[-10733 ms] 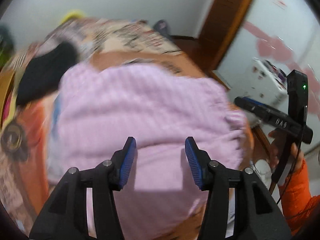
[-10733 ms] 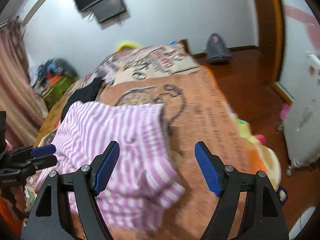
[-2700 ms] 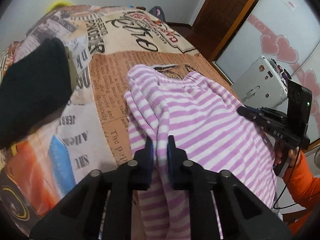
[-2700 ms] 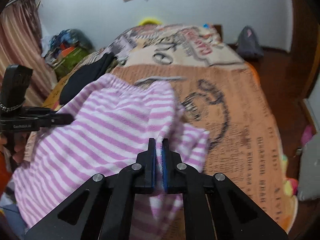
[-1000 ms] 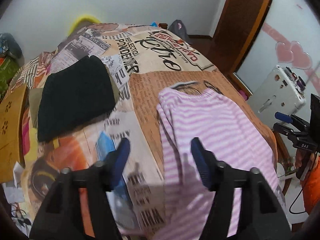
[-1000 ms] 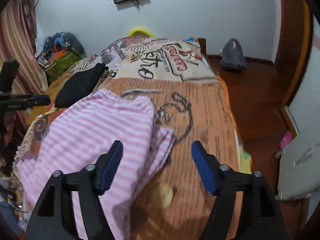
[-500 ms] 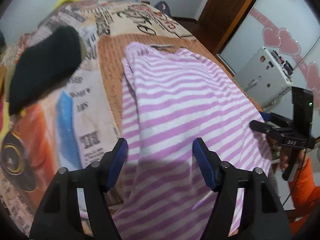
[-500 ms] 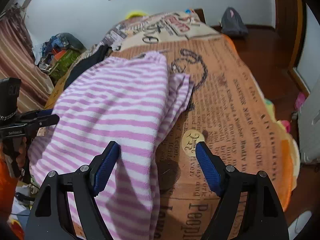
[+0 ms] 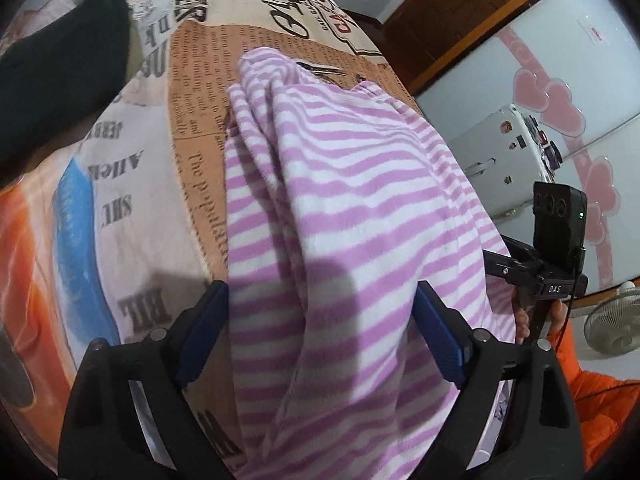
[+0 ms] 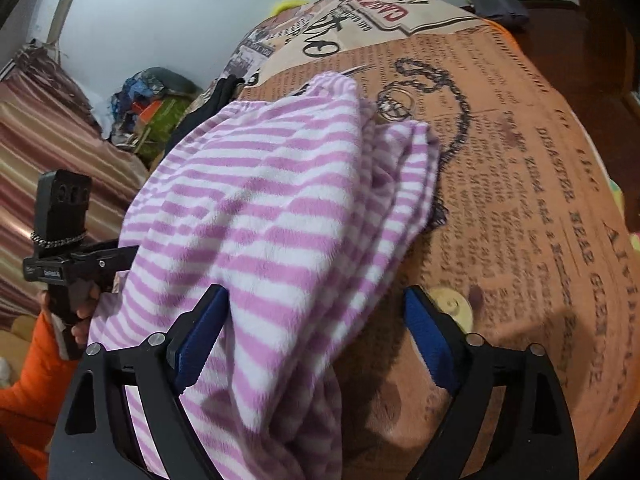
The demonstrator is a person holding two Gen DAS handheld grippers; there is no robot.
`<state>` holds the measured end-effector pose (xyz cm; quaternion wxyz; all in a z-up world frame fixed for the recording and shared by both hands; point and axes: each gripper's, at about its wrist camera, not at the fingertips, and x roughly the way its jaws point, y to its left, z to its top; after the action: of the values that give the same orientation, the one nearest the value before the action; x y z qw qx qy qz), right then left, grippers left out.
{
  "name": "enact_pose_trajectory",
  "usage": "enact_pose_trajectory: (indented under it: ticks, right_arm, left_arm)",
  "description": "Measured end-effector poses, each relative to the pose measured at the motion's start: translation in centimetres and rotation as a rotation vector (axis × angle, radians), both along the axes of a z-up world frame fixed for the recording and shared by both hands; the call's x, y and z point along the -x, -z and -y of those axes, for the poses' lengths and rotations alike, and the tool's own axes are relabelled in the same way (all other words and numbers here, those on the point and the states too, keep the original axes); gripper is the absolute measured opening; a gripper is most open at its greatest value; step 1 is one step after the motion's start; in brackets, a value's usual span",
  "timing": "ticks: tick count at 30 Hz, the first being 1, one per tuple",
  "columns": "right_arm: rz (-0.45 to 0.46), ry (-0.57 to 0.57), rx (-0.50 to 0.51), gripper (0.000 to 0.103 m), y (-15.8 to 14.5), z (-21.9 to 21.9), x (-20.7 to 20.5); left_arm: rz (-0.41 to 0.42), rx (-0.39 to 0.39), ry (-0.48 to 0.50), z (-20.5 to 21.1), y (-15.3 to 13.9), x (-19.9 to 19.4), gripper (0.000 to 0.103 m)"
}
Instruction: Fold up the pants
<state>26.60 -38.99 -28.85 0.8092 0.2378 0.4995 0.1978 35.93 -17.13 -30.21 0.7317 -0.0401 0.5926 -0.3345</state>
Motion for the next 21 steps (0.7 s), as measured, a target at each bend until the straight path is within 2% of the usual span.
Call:
enact_pose_trajectory:
  ticks: [6, 9, 10, 11, 14, 18, 21]
  right_arm:
    - [0.001, -0.067, -0.035, 0.088, -0.3, -1.2, -1.5]
    - [0.012, -0.099, -0.020, 0.087, -0.5, -2.2, -2.3]
    - [0.021, -0.107, -0.011, 0.085, -0.6, -2.4, -2.4]
    - [0.029, -0.116, -0.003, 0.081, -0.8, -2.7, -2.5]
    - [0.059, -0.129, 0.023, 0.064, -1.3, -2.9, -2.4]
    - [0.103, -0.132, 0.074, 0.038, -2.4, -2.8, -2.1]
    - [0.118, -0.103, 0.088, 0.031, -3.1, -2.6, -2.0]
  left_arm:
    - [-0.016, -0.016, 0.060, 1.9, 0.1, -1.7, 0.094]
    - [0.020, -0.058, 0.105, 3.6, 0.0, -1.9, 0.093]
    - [0.036, -0.069, 0.112, 4.0, -0.1, -1.9, 0.090]
    - [0.052, -0.077, 0.121, 4.3, -0.2, -1.8, 0.088]
    - [0.101, -0.087, 0.140, 4.9, -0.6, -1.4, 0.077]
    - [0.201, -0.102, 0.152, 4.9, -1.6, -0.3, 0.057]
    - [0.254, -0.110, 0.147, 4.8, -2.7, 0.2, 0.047]
